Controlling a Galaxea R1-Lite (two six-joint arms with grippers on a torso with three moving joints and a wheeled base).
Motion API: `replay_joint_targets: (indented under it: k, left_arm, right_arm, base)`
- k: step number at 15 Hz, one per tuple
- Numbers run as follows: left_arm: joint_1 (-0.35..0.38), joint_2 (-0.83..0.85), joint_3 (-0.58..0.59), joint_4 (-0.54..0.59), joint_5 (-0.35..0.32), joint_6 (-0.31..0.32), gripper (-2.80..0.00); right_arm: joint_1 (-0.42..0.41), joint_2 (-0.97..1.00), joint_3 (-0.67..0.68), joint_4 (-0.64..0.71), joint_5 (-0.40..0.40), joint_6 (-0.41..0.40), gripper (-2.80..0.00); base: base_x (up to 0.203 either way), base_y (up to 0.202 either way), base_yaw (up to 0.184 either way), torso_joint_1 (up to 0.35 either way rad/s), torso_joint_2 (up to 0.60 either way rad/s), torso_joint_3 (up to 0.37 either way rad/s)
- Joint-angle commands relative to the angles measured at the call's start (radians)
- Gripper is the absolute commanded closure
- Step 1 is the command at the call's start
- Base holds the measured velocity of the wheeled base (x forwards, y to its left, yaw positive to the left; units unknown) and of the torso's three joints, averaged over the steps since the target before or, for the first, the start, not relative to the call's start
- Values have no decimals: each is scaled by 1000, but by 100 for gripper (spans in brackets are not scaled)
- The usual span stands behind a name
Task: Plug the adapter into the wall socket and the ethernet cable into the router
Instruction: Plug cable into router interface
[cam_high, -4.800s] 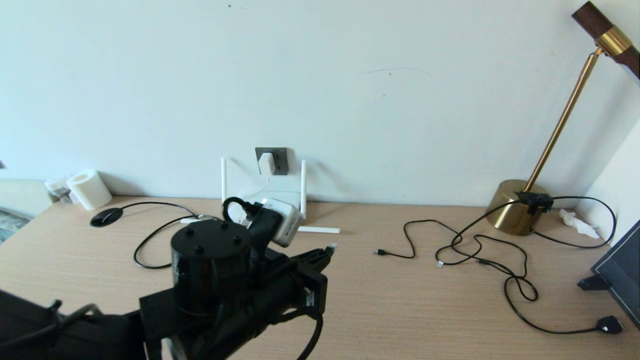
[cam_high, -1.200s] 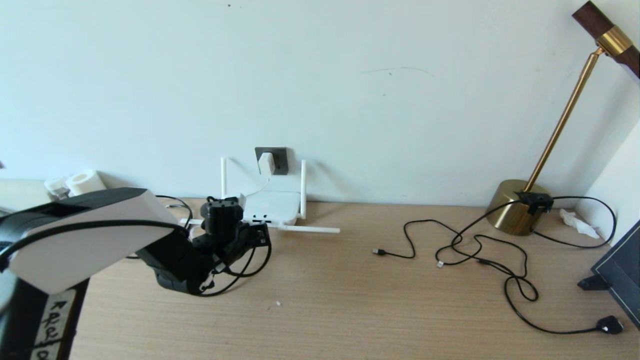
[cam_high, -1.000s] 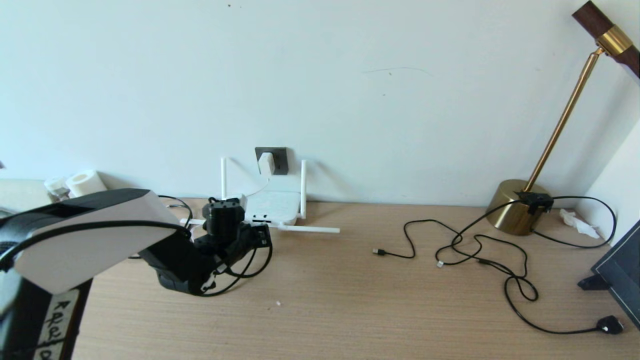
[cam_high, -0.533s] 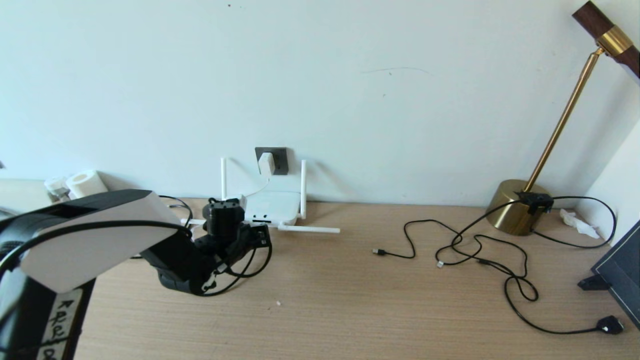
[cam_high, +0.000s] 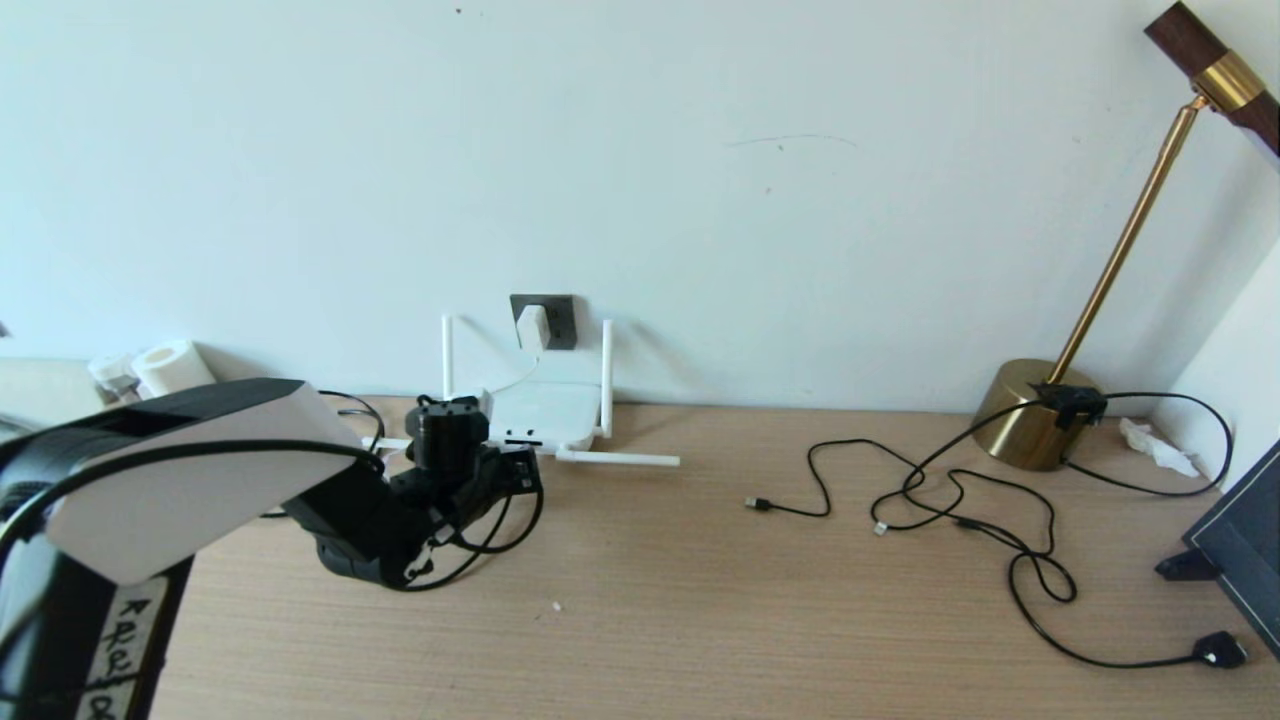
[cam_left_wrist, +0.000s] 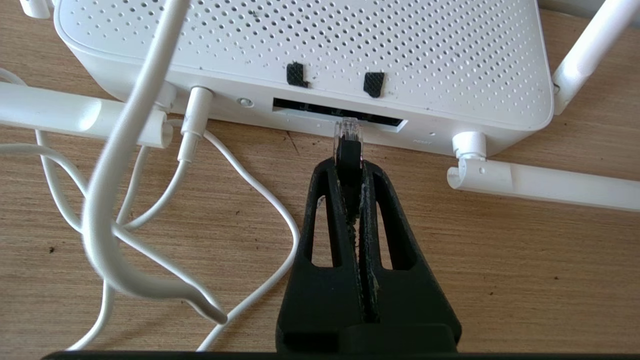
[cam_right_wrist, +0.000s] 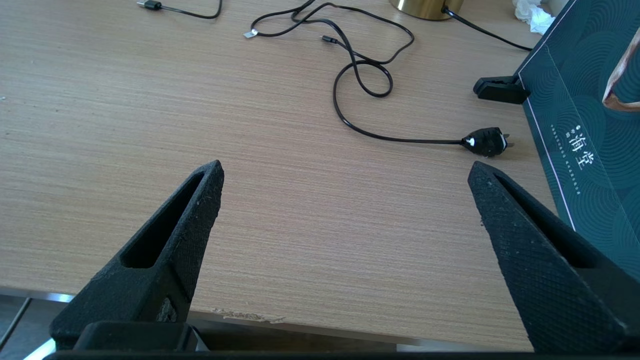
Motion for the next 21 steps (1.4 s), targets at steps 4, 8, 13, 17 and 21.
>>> replay_joint_targets:
  k: [4,8,13,17,21]
  left_arm:
    - [0,7,-20,4,1,-2,0]
    - [0,3,-26,15,3,0,0]
    - [0,-9,-10,15,3,0,0]
    - [2,-24,12,14,3,3,0]
    - [11,-21,12,14,3,3,0]
  right_arm:
    - [0,1,0,2,1,-1,-280]
    - [0,1,0,2,1,-1,-280]
    - [0,1,0,2,1,-1,-280]
    - [0,1,0,2,1,-1,-280]
    - [0,1,0,2,1,-1,-280]
  base:
    - [0,0,0,0,0,0]
    - [0,0,0,0,0,0]
    - [0,0,0,0,0,0]
    - [0,0,0,0,0,0]
    - [0,0,0,0,0,0]
